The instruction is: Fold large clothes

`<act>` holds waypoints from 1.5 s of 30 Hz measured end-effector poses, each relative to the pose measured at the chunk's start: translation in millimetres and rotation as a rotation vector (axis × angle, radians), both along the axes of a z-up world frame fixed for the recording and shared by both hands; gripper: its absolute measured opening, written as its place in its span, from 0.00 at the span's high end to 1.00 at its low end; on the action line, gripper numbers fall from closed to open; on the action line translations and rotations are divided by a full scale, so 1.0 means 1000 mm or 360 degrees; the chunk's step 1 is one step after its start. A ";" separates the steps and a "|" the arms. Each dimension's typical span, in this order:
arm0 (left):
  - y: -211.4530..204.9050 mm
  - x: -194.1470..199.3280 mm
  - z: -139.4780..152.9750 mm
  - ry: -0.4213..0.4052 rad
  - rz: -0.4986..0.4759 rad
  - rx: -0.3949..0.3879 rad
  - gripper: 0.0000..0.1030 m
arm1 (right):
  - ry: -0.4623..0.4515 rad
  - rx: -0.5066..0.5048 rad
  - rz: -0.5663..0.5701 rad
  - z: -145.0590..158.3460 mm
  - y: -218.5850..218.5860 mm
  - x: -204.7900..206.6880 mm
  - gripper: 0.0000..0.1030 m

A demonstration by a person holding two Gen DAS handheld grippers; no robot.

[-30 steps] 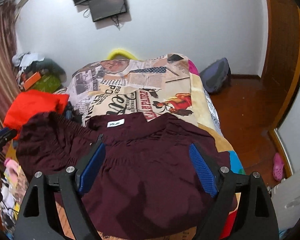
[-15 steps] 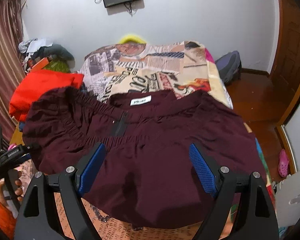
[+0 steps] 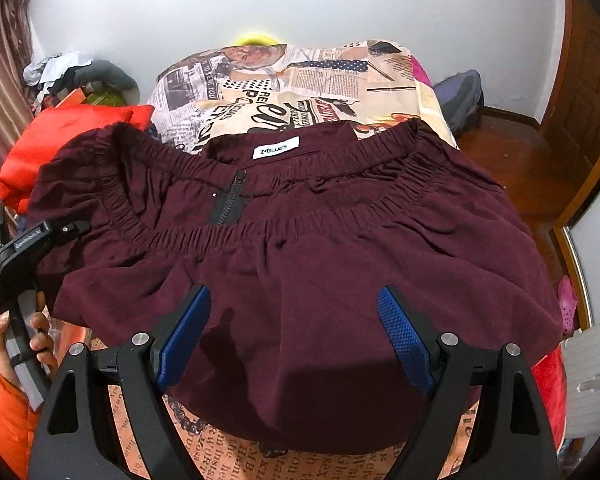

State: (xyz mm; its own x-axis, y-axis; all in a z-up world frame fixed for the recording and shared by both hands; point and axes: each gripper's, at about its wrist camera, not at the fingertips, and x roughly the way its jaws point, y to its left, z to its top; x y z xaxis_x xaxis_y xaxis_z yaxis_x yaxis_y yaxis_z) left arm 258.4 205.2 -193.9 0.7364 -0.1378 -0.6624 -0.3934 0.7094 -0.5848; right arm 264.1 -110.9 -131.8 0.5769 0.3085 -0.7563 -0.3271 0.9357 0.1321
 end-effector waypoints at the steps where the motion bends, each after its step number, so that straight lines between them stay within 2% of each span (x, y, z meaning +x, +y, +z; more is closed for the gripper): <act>1: -0.004 -0.003 0.009 -0.0029 -0.0019 0.0022 0.70 | -0.0005 0.0005 0.0000 0.001 0.001 0.000 0.19; 3: -0.007 -0.009 0.025 -0.0105 -0.0056 -0.0017 0.84 | -0.0022 0.0018 -0.0005 0.005 -0.001 -0.001 0.19; 4: -0.010 -0.012 0.036 -0.0146 -0.0078 -0.0031 0.85 | -0.0026 0.0021 -0.0007 0.006 0.000 0.000 0.19; 8: -0.030 -0.021 0.082 -0.0290 -0.0137 0.0093 0.87 | -0.0036 0.0055 0.0014 0.017 0.004 0.002 0.19; 14: -0.045 -0.033 0.150 -0.0533 -0.0140 0.0144 0.88 | -0.0064 0.0057 0.0136 0.028 0.026 0.002 0.19; 17: -0.048 -0.035 0.173 -0.0601 -0.0093 0.0172 0.88 | -0.0003 0.0053 0.0218 0.020 0.048 0.006 0.17; 20: -0.049 -0.038 0.182 -0.0583 -0.0044 0.0263 0.88 | 0.0062 0.0107 0.0261 0.004 0.074 0.009 0.16; 25: -0.052 -0.014 0.176 -0.0464 -0.0017 0.0424 0.88 | 0.0354 0.0241 0.0369 -0.034 0.115 0.025 0.16; 28: -0.065 0.000 0.173 -0.0418 -0.0031 0.0524 0.88 | 0.0396 0.0221 0.0422 -0.041 0.125 0.026 0.16; 31: -0.082 0.011 0.181 -0.0427 -0.0071 0.0609 0.88 | 0.0379 0.0290 0.0468 -0.032 0.111 0.024 0.16; 33: -0.096 0.023 0.186 -0.0440 -0.0117 0.0620 0.88 | 0.0346 0.0351 0.0428 -0.022 0.092 0.024 0.16; 37: -0.148 0.044 0.193 -0.0475 -0.0255 0.0682 0.88 | 0.0186 0.0402 0.0223 0.002 0.028 0.021 0.16; 41: -0.211 0.057 0.187 -0.0467 -0.0427 0.0766 0.87 | 0.0036 0.0330 -0.0040 0.017 -0.038 0.016 0.16; 45: -0.277 0.065 0.158 -0.0384 -0.0671 0.0844 0.86 | -0.0023 0.0254 -0.0230 0.016 -0.084 0.008 0.16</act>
State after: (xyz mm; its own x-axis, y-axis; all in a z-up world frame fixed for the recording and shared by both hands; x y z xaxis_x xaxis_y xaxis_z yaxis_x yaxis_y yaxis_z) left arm 323.0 -72.1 -36.0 0.8257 -0.1477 -0.5445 0.0737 0.9851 -0.1555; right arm 272.0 -194.7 -116.0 0.6341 0.3371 -0.6959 -0.1942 0.9406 0.2786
